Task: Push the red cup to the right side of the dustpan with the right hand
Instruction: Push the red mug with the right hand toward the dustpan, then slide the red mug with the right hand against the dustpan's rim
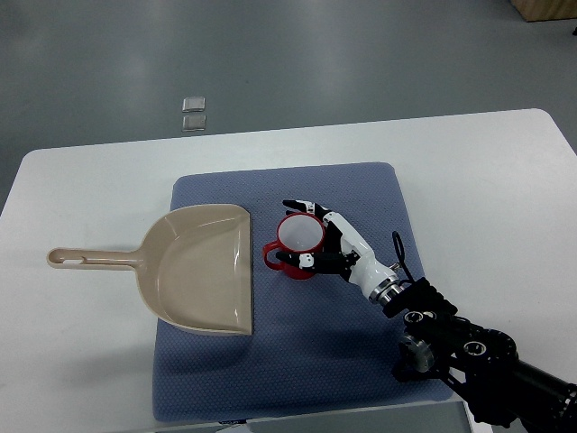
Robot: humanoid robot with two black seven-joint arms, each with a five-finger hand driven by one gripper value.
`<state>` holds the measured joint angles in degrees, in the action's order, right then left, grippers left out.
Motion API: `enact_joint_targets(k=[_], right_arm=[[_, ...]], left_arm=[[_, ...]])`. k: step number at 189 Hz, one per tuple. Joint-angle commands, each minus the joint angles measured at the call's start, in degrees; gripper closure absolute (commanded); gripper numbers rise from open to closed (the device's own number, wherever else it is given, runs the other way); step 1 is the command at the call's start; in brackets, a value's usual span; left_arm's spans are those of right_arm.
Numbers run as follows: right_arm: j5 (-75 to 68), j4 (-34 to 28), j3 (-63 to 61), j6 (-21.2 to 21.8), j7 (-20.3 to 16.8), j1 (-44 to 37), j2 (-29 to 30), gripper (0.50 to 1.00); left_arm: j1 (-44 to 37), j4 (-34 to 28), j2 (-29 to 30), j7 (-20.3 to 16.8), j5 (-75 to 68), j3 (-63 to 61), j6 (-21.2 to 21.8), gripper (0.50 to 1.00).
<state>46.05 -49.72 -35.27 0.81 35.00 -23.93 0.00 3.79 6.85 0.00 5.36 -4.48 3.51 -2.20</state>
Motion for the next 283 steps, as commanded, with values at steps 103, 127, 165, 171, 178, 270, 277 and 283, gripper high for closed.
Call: enact_joint_targets(k=[103, 127, 165, 171, 178, 270, 277, 283], right_arm=[[-0.1, -0.2, 3.1, -1.3, 0.0, -1.5, 0.0, 0.574], [-0.2, -0.2, 3.0, -1.3, 0.0, -1.8, 0.0, 0.574], [-0.1, -0.3, 4.2, -1.3, 0.0, -1.8, 0.0, 0.574], [-0.1, -0.4, 4.6, -1.3, 0.0, -1.9, 0.0, 0.574], [-0.1, -0.5, 5.0, -1.3, 0.0, -2.1, 0.0, 0.574], [-0.1, -0.6, 7.2, -2.0, 0.0, -3.1, 0.0, 0.574], [-0.1, -0.7, 7.2, -2.0, 0.0, -3.1, 0.0, 0.574], [-0.1, -0.9, 7.7, -2.0, 0.0, -3.1, 0.0, 0.574]], left_arm=[[0.0, 0.0, 0.0, 0.0, 0.0, 0.0, 0.0, 0.500], [0.1, 0.0, 0.0, 0.0, 0.0, 0.0, 0.0, 0.500], [0.0, 0.0, 0.0, 0.0, 0.0, 0.0, 0.0, 0.500], [0.0, 0.0, 0.0, 0.0, 0.0, 0.0, 0.0, 0.500], [0.0, 0.0, 0.0, 0.0, 0.0, 0.0, 0.0, 0.500], [0.0, 0.0, 0.0, 0.0, 0.0, 0.0, 0.0, 0.500], [0.1, 0.0, 0.0, 0.0, 0.0, 0.0, 0.0, 0.500], [0.0, 0.0, 0.0, 0.0, 0.0, 0.0, 0.0, 0.500]])
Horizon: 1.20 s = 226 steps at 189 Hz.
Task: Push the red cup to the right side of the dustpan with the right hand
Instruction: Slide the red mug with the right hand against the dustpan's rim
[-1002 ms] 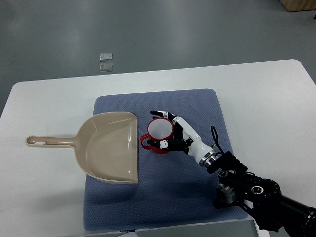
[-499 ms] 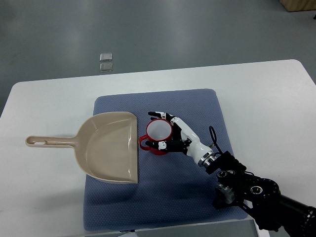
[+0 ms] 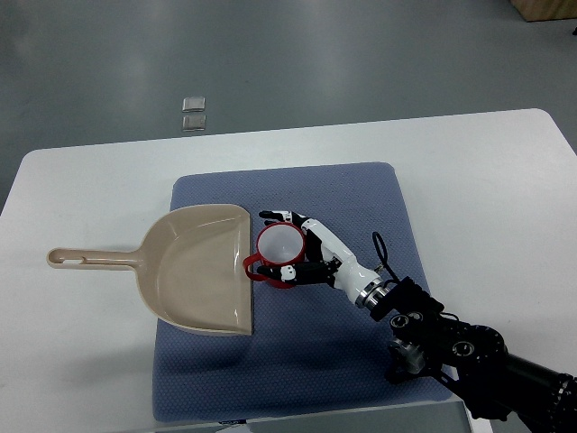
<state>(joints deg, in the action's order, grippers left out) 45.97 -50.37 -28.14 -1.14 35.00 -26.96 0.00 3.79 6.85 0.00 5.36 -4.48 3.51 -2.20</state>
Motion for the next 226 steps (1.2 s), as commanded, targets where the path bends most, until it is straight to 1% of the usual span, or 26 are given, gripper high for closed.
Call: enact_joint_targets(k=[1, 226], right_arm=[[0.0, -0.3, 0.5, 0.0, 0.0, 0.0, 0.0, 0.574], [0.0, -0.4, 4.1, 0.0, 0.0, -1.3, 0.0, 0.574]], left_arm=[[0.0, 0.0, 0.0, 0.0, 0.0, 0.0, 0.0, 0.500], [0.1, 0.0, 0.0, 0.0, 0.0, 0.0, 0.0, 0.500]])
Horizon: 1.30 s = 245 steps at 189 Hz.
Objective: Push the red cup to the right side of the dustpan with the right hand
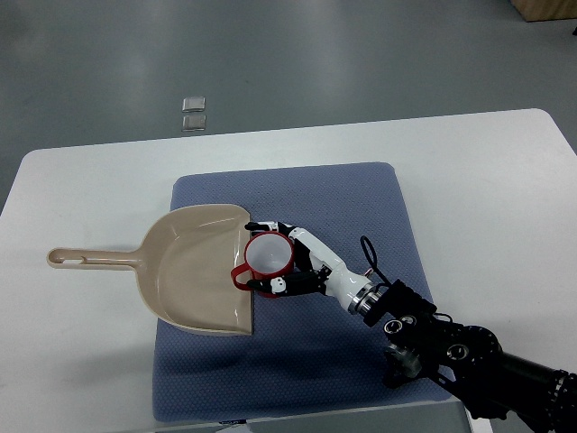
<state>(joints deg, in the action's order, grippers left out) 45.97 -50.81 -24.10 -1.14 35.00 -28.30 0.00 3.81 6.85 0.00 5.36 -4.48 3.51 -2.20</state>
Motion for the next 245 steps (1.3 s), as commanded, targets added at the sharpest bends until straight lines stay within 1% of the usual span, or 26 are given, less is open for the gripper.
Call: enact_joint_targets(k=[1, 132, 245], right_arm=[[0.0, 0.0, 0.0, 0.0, 0.0, 0.0, 0.0, 0.574], [-0.1, -0.4, -0.1, 0.0, 0.0, -1.7, 0.0, 0.574], [-0.5, -2.2, -1.1, -0.6, 0.0, -2.9, 0.0, 0.574]], left_arm=[[0.0, 0.0, 0.0, 0.0, 0.0, 0.0, 0.0, 0.500], [0.0, 0.0, 0.0, 0.0, 0.0, -0.1, 0.0, 0.500], [0.1, 0.0, 0.0, 0.0, 0.0, 0.0, 0.0, 0.500]])
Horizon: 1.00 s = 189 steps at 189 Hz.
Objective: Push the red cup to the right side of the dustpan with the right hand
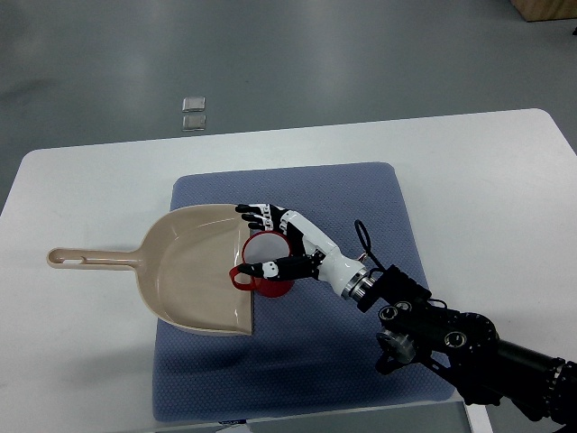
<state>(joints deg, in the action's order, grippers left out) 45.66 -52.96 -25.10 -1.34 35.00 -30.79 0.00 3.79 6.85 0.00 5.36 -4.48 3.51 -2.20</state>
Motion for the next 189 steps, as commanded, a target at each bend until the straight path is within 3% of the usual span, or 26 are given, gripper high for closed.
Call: enact_joint_targets(k=[1, 107, 189], right_arm=[[-0.2, 0.0, 0.0, -0.5, 0.0, -0.5, 0.0, 0.574], [-2.1, 0.1, -4.9, -0.5, 0.0, -3.1, 0.0, 0.576], [-24.5, 1.9, -8.2, -0.2, 0.0, -6.8, -6.3, 0.576]], left_arm=[[0.0, 0.0, 0.0, 0.0, 0.0, -0.1, 0.0, 0.500], [0.0, 0.0, 0.0, 0.0, 0.0, 0.0, 0.0, 0.500], [0.0, 0.0, 0.0, 0.0, 0.0, 0.0, 0.0, 0.500]])
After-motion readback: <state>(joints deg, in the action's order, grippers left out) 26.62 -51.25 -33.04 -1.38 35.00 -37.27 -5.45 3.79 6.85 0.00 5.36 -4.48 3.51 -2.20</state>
